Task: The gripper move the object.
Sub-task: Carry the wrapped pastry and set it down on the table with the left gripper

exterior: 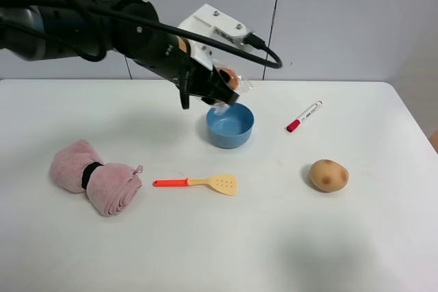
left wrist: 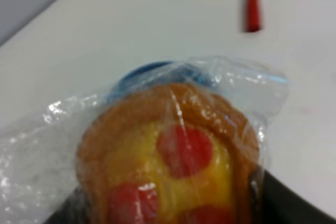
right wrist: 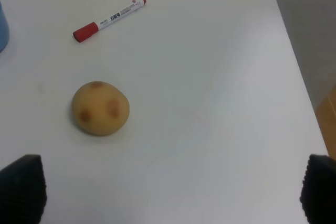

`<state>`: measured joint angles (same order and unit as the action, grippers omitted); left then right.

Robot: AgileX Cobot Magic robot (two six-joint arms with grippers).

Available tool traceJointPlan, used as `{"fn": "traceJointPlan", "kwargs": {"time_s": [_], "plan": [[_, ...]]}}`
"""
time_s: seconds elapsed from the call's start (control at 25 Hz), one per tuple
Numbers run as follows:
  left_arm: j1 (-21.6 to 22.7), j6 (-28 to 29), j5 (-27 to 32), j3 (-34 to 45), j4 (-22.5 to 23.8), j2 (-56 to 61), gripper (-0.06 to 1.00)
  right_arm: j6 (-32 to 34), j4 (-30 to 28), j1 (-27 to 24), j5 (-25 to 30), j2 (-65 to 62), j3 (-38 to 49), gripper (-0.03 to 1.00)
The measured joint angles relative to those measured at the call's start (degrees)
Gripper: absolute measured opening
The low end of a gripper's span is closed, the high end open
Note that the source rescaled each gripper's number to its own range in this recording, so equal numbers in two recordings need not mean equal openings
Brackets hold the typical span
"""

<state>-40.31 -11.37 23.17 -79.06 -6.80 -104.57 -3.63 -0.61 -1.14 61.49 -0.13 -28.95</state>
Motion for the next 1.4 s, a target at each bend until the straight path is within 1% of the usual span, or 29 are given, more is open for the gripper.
{"fn": "traceJointPlan", "kwargs": {"time_s": [0.12,0.28,0.6,0.88,1.04,1.24,1.4], "plan": [[-3.03,0.00,0.56,-3.00,-2.13,-4.27,0.00,0.00,0.00,0.00,0.00,0.00,0.00,1.00],[-5.24,0.00,0.63,-6.72,-3.00,-11.38,0.00,0.00,0.00,0.00,0.00,0.00,0.00,1.00],[-7.04,0.00,1.18,-14.26,-3.45,-21.72,0.00,0.00,0.00,0.00,0.00,0.00,0.00,1.00],[-7.11,-0.18,1.25,-15.00,-3.51,-25.82,0.00,0.00,0.00,0.00,0.00,0.00,0.00,1.00],[-7.30,-3.53,0.97,-15.00,-3.35,-27.04,0.00,0.00,0.00,0.00,0.00,0.00,0.00,1.00],[-9.21,-9.83,0.78,-15.00,-3.23,-27.18,0.00,0.00,0.00,0.00,0.00,0.00,0.00,1.00],[-10.77,-11.22,0.32,-15.00,-3.35,-27.23,0.00,0.00,0.00,0.00,0.00,0.00,0.00,1.00]]}}
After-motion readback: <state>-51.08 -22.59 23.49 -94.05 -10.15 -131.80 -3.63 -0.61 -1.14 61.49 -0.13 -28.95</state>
